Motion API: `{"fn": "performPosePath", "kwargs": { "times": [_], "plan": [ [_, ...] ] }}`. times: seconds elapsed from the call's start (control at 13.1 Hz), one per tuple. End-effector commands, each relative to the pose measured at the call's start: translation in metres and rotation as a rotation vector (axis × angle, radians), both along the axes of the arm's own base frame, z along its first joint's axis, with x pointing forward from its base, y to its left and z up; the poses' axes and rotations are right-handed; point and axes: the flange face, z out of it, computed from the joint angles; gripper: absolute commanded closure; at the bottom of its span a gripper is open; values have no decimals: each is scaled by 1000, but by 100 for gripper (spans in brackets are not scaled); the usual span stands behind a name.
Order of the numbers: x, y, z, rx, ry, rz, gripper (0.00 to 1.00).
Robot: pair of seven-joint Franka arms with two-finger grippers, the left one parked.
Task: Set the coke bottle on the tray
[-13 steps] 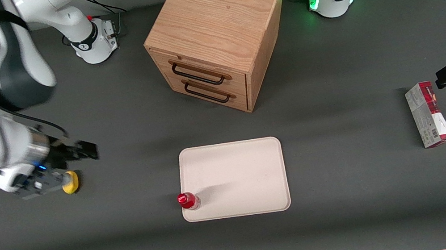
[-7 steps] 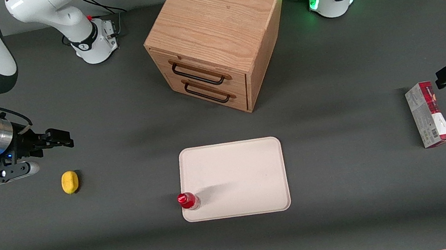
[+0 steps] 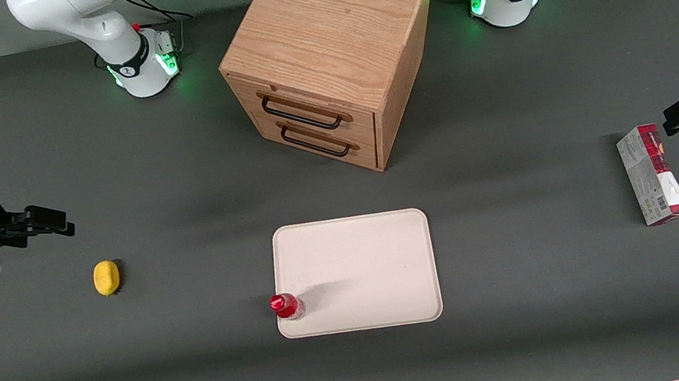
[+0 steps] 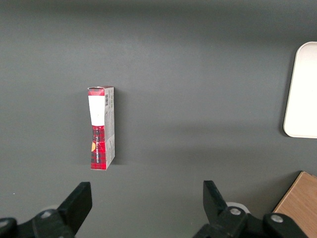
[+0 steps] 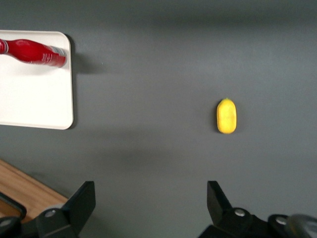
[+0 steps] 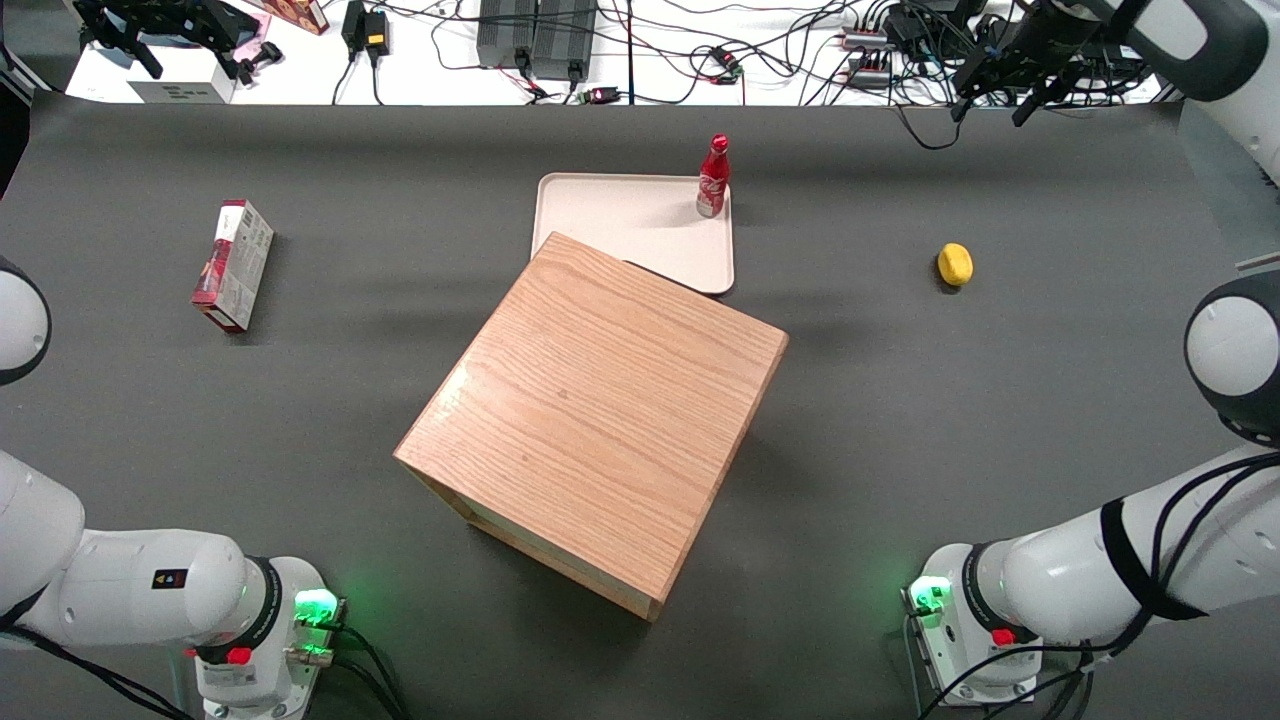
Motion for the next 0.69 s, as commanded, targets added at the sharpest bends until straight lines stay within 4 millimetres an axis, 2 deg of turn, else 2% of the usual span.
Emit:
{"fn": "performPosePath", "kwargs": {
  "times": [0.0, 0.15, 0.31, 0.46, 0.61],
  "plan": [
    [-14, 1, 21, -23, 37, 51, 0],
    [-20, 19, 27, -46, 41, 63, 0],
    [-19, 42, 22, -61, 61, -10, 0],
    [-15, 37, 27, -61, 51, -20, 0],
    [-19, 35, 28, -60, 73, 6, 0]
  ]
}}
